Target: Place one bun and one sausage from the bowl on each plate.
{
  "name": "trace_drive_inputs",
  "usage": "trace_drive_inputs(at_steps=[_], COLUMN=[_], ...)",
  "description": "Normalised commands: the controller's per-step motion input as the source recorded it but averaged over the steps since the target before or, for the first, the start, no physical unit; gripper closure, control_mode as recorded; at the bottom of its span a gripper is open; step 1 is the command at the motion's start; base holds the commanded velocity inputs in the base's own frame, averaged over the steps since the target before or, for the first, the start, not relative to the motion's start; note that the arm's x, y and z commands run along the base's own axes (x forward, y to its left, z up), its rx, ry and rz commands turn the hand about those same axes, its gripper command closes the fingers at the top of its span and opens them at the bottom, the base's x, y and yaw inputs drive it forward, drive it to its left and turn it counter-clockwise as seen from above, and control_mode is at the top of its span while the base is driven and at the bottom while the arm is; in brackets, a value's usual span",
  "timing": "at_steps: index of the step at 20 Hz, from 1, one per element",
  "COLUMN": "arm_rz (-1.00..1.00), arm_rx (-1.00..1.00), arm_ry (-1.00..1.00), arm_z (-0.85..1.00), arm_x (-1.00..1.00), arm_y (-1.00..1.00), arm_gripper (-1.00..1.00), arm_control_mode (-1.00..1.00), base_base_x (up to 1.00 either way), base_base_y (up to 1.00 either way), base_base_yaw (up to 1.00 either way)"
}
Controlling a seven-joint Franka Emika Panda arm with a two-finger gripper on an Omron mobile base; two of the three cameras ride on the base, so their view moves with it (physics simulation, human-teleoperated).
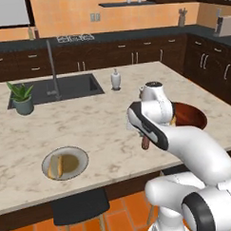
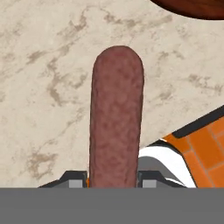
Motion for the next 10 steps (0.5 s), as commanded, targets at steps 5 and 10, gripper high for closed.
trace_drive_inputs(at_steps=[5,10], arm_rz=[0.00,0.00], arm_rx=[0.00,0.00], arm_ry=[0.00,0.00], arm_z=[0.00,0.00], arm_x=[0.00,0.00], arm_y=[0.00,0.00], arm_gripper=[1.00,1.00], arm_control_mode=[1.00,1.00], base_base_x=[0.09,-0.68], base_base_y=[0.96,1.00], base_base_yaw=[0.03,0.00])
